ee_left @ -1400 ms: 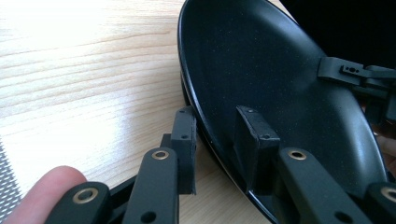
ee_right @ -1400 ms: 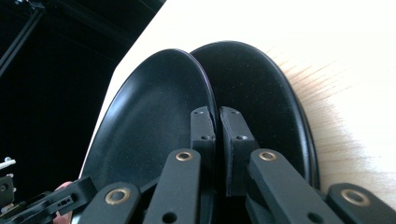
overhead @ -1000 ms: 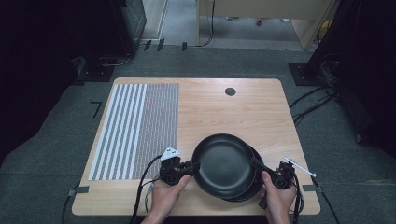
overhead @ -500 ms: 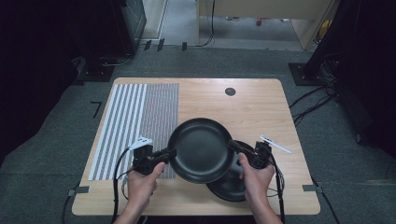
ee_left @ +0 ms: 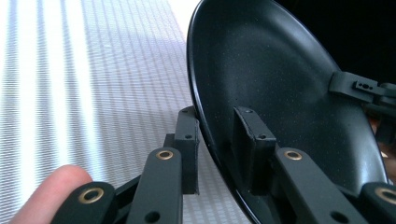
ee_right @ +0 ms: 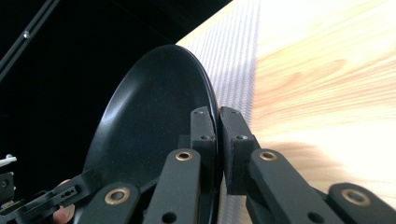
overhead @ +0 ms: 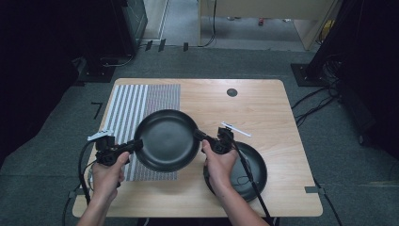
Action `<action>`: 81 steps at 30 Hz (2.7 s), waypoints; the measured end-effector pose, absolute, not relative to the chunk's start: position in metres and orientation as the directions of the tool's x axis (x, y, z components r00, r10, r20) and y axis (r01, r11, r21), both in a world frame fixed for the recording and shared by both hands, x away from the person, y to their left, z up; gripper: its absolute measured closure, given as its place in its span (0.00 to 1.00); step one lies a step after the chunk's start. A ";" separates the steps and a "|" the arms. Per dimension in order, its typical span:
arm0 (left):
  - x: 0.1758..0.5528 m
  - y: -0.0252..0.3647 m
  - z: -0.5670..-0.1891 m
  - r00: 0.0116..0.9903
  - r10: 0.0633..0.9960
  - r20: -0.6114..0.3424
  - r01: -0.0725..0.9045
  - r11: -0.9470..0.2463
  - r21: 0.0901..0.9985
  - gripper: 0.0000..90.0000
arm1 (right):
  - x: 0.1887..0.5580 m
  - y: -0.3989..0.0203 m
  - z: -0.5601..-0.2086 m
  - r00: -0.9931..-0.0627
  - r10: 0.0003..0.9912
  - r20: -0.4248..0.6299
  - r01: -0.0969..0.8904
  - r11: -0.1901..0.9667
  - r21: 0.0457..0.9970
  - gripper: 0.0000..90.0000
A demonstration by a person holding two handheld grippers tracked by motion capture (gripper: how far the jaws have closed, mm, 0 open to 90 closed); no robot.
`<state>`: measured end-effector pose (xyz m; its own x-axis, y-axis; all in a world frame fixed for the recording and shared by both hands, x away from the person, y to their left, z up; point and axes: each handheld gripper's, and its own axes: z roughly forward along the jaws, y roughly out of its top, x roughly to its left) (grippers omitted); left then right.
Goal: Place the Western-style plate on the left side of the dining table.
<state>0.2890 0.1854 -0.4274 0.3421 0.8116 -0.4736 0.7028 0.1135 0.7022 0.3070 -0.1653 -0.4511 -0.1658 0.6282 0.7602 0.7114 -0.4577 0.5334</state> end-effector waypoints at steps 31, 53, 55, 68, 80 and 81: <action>0.384 0.278 -0.492 0.109 0.824 -0.555 0.773 0.281 0.569 0.83 | 0.408 -0.048 -0.506 -0.074 0.678 0.731 0.752 -0.444 0.488 0.95; 0.405 0.279 -0.507 0.036 0.845 -0.533 0.783 0.307 0.541 0.83 | 0.428 -0.034 -0.526 -0.056 0.725 0.686 0.752 -0.421 0.507 0.93; 0.406 0.279 -0.507 0.044 0.846 -0.531 0.784 0.300 0.543 0.83 | 0.427 -0.034 -0.526 -0.062 0.731 0.680 0.750 -0.415 0.515 0.92; 0.394 0.275 -0.494 0.075 0.915 -0.397 0.752 0.210 0.625 0.31 | 0.421 -0.049 -0.500 -0.152 0.814 0.560 0.681 -0.325 0.656 0.54; 0.364 0.249 -0.459 0.180 0.942 -0.283 0.678 0.090 0.730 0.15 | 0.386 -0.092 -0.450 -0.323 0.842 0.433 0.632 -0.149 0.761 0.38; 0.360 0.248 -0.456 0.187 0.941 -0.283 0.668 0.090 0.739 0.15 | 0.382 -0.096 -0.447 -0.333 0.839 0.431 0.631 -0.141 0.763 0.37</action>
<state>0.3604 0.2476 -0.4564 0.1865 0.9407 -0.2833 0.6682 0.0899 0.7385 0.3824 -0.0957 -0.4472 -0.3334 0.8386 0.4308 0.6311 -0.1409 0.7628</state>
